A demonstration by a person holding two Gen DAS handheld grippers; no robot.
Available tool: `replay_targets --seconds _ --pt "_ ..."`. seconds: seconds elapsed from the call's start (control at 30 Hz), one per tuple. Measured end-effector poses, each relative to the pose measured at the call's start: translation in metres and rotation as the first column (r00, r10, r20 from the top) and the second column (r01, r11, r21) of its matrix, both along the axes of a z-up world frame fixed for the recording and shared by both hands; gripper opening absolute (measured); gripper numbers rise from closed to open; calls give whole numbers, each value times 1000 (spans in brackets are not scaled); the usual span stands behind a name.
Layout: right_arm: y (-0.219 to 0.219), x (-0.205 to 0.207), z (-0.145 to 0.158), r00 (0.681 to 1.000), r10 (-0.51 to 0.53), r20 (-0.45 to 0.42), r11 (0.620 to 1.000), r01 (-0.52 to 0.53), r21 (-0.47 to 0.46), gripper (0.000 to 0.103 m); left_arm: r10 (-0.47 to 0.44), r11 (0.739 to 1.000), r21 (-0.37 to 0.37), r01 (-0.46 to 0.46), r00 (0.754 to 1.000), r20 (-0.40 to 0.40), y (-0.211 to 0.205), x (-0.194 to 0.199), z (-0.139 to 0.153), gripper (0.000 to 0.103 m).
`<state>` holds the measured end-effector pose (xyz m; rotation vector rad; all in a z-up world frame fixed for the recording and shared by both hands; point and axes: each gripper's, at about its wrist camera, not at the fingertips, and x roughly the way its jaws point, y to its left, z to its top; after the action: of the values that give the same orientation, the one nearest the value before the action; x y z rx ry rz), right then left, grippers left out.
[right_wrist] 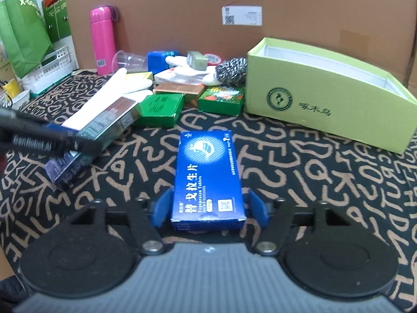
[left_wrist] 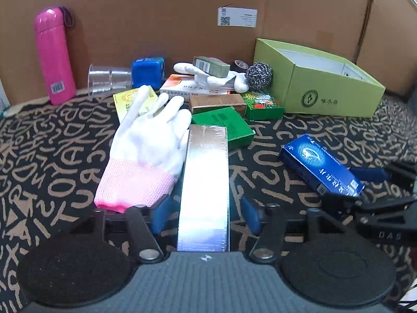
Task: Organize objects
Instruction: 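Carry both boxes into the lime-green box and open both tools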
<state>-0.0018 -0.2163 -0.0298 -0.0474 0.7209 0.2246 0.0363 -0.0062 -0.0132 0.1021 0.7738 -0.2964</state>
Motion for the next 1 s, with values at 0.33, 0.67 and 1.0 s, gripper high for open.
replay_targets --seconds 0.33,0.67,1.0 --pt "10 18 -6 999 24 21 1000 -24 -7 66 1 999 38 -1 1000 -10 -16 24 -14 60" --pt "-14 3 0 997 -44 71 997 39 72 55 -76 994 -78 76 997 -6 -13 10 15 41" --pt "-66 31 72 945 -148 293 989 149 19 55 -231 940 -202 275 949 216 -90 53 100 41"
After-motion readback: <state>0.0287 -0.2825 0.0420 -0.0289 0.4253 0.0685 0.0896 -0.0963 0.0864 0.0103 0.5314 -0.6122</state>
